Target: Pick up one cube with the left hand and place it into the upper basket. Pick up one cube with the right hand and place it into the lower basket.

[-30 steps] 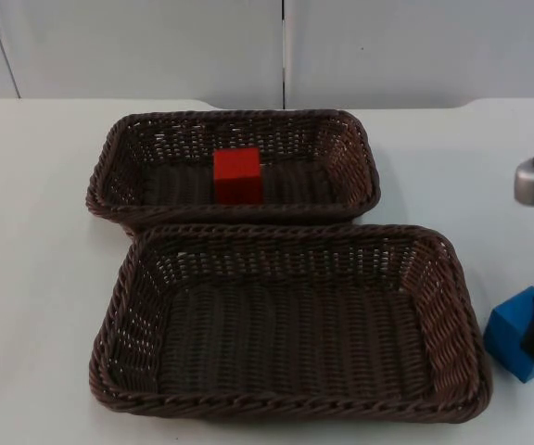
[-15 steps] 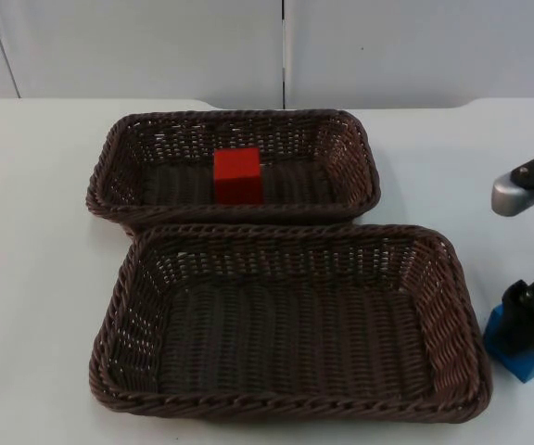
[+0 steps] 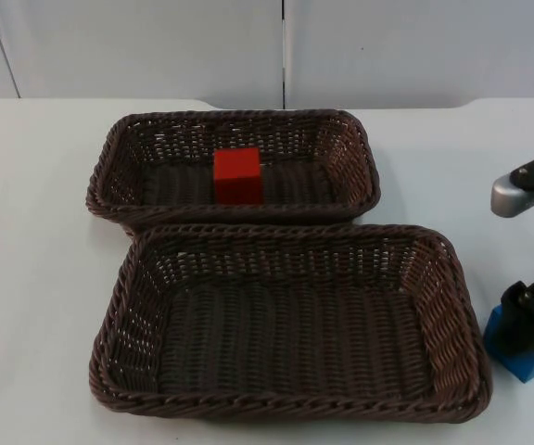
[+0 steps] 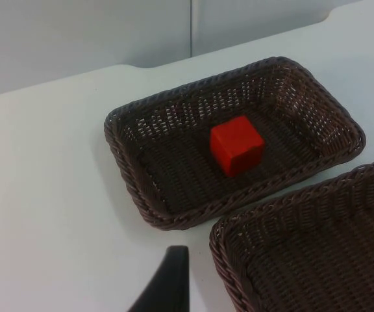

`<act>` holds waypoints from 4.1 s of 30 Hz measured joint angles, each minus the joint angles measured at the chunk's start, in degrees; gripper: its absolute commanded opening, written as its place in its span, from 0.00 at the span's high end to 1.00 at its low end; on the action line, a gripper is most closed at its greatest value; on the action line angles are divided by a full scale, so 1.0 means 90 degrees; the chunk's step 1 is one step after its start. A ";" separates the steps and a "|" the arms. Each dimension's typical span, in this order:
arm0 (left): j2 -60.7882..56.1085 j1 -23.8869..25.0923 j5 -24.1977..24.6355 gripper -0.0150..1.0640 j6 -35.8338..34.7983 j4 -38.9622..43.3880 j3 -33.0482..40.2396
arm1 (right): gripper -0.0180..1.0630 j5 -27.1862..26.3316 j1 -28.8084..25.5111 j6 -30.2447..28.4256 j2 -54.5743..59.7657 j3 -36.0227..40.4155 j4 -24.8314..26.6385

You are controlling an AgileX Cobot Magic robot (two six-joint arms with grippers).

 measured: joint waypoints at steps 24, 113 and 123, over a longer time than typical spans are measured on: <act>0.0000 0.0000 0.0050 0.13 0.0000 0.0000 0.0000 | 0.98 0.0777 0.0000 0.0115 -0.0699 0.0000 -0.0001; 0.0000 0.0000 0.0073 0.13 0.0000 0.0015 0.0000 | 0.98 0.3055 0.2603 0.0904 -0.0659 -0.2487 -0.0139; 0.0000 0.0000 0.0073 0.13 0.0000 0.0015 0.0000 | 0.98 0.2598 0.3318 0.1458 0.0496 -0.3173 -0.1086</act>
